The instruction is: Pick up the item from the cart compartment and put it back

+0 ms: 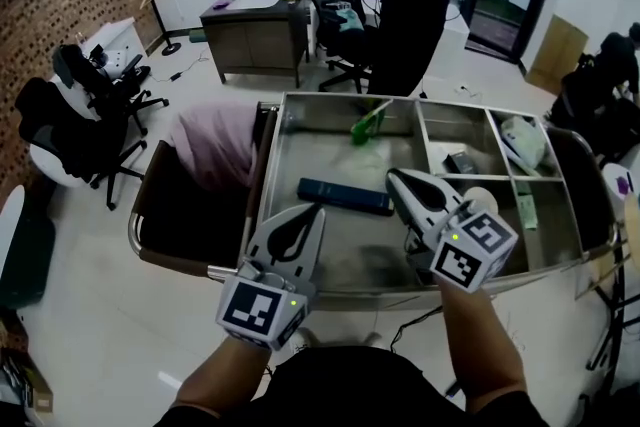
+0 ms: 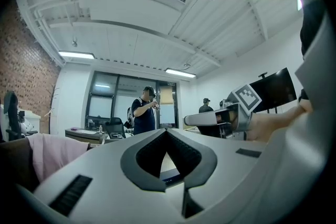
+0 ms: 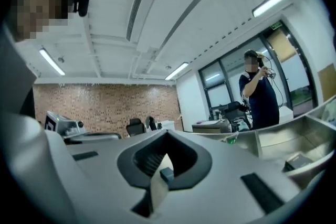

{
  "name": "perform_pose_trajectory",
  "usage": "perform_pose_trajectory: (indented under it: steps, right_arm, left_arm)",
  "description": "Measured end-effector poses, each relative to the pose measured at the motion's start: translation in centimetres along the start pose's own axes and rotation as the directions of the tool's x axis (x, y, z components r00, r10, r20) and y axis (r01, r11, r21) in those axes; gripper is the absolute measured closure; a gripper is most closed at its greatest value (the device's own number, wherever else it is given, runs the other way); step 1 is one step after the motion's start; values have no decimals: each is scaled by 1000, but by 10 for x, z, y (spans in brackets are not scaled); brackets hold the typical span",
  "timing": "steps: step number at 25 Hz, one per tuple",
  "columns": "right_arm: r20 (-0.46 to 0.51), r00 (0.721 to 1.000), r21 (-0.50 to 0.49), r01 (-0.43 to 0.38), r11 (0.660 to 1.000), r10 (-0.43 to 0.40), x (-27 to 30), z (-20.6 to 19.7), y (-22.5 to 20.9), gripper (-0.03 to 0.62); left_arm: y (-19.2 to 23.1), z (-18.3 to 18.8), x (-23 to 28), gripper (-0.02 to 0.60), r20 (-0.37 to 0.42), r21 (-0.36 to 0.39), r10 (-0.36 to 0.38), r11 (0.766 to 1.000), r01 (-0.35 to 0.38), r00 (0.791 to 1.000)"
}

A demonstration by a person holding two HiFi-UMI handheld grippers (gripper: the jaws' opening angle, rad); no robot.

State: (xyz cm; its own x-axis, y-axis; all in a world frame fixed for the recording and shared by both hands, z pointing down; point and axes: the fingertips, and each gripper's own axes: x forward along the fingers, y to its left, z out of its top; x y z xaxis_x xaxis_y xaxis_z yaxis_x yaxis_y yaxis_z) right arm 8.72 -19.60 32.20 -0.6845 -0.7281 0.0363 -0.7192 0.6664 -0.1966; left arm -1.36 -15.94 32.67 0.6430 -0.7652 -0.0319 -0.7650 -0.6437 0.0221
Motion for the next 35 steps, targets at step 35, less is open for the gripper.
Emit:
perform_pose_trajectory:
  steps: [35]
  right_arm:
    - [114, 982, 23, 149, 989, -150, -100, -8, -2, 582]
  left_arm:
    - [-5, 0, -2, 581, -8, 16, -3, 1000, 4, 1000]
